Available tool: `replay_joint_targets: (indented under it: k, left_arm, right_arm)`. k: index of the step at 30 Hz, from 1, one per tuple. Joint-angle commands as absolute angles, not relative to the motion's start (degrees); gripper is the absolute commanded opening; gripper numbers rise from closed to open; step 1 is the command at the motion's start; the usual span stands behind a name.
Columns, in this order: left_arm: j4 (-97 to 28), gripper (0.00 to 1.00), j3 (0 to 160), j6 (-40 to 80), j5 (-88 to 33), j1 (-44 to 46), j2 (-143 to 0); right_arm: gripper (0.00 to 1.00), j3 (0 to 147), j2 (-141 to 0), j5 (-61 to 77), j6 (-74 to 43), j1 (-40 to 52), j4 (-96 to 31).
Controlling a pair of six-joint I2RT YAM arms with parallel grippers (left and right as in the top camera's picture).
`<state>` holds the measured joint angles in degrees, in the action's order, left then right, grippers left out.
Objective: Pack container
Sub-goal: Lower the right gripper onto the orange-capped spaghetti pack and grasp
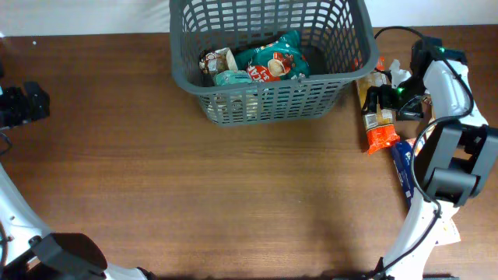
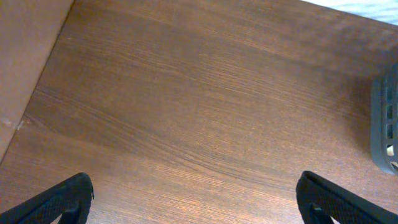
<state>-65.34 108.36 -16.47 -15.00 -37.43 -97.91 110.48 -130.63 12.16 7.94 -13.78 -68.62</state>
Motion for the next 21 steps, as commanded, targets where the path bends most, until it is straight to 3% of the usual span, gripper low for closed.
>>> replay_joint_targets:
  k: [1, 8, 11, 14, 16, 20, 21]
  left_arm:
    - [-65.4, 0.99, 108.2, -15.9, -15.7, -37.6, -97.8]
    - [-65.4, 0.99, 108.2, -15.9, -15.6, -37.6, -97.8]
    - [-65.4, 0.99, 108.2, -15.9, -15.7, -37.6, -97.8]
    - [-65.4, 0.99, 108.2, -15.9, -15.7, -37.6, -97.8]
    - [-65.4, 0.99, 108.2, -15.9, -15.7, -37.6, -97.8]
    - [-65.4, 0.99, 108.2, -15.9, -15.7, -37.6, -97.8]
    - [-65.4, 0.99, 108.2, -15.9, -15.7, -37.6, -97.8]
  right_arm:
    - [0.99, 109.9, -133.5, 13.2, 9.0, -13.5, -68.1]
    - [0.99, 109.9, -136.2, 14.4, 8.5, -13.5, -68.1]
    - [0.91, 109.9, -136.5, 14.4, 8.5, -13.5, -68.0]
    - [0.73, 109.9, -136.5, 14.5, 7.9, -13.6, -67.8]
    - [0.55, 109.9, -136.5, 14.6, 6.9, -13.9, -67.8]
    - [0.31, 109.9, -136.5, 14.9, 5.6, -14.2, -67.7]
    - [0.17, 109.9, -136.5, 15.0, 5.0, -14.3, -67.7]
